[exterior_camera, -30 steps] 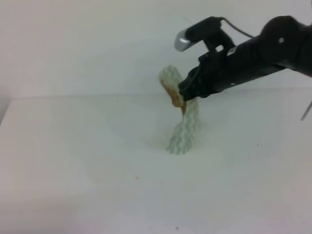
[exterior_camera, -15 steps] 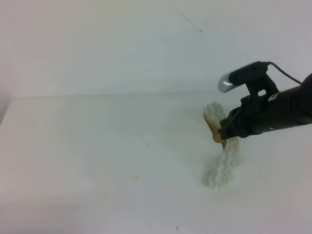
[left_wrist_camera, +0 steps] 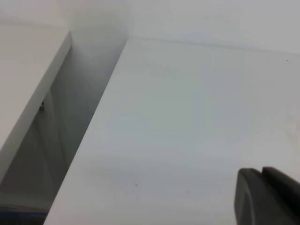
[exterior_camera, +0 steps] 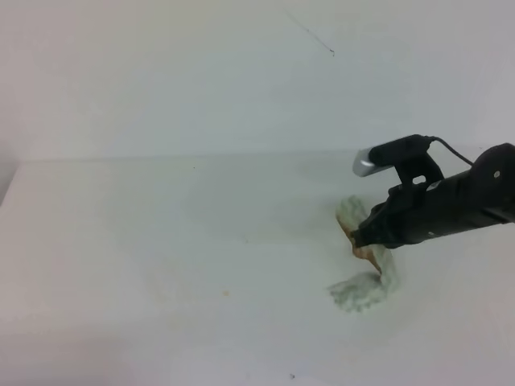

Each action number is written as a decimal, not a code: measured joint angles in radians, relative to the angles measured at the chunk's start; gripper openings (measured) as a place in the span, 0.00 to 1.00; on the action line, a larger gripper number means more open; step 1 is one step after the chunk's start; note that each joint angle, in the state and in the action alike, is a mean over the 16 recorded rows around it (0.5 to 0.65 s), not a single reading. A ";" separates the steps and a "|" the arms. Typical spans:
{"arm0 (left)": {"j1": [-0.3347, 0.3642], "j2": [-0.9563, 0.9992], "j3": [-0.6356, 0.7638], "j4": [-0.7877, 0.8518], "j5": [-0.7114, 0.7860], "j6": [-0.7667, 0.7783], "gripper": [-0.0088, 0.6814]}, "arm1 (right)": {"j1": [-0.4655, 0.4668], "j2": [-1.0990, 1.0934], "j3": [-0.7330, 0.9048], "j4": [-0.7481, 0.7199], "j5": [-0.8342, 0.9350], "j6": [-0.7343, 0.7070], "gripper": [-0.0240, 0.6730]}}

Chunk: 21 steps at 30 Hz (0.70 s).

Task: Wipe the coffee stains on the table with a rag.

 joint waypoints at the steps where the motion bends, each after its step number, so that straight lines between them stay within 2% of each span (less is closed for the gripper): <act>1: 0.000 0.000 0.000 0.000 0.000 0.000 0.01 | 0.000 -0.003 0.000 0.004 -0.003 0.000 0.26; 9: 0.000 0.003 -0.005 0.000 0.002 0.000 0.01 | 0.000 -0.073 -0.003 0.027 -0.018 0.002 0.62; 13: 0.000 0.003 -0.005 0.000 0.002 0.000 0.01 | 0.000 -0.144 -0.003 0.009 -0.010 0.003 0.69; 15: 0.000 0.003 -0.005 0.000 0.002 0.000 0.01 | 0.000 -0.192 -0.003 -0.013 0.000 0.004 0.65; 21: 0.000 0.003 -0.005 0.000 0.002 0.000 0.01 | 0.000 -0.384 -0.002 -0.116 0.059 0.020 0.37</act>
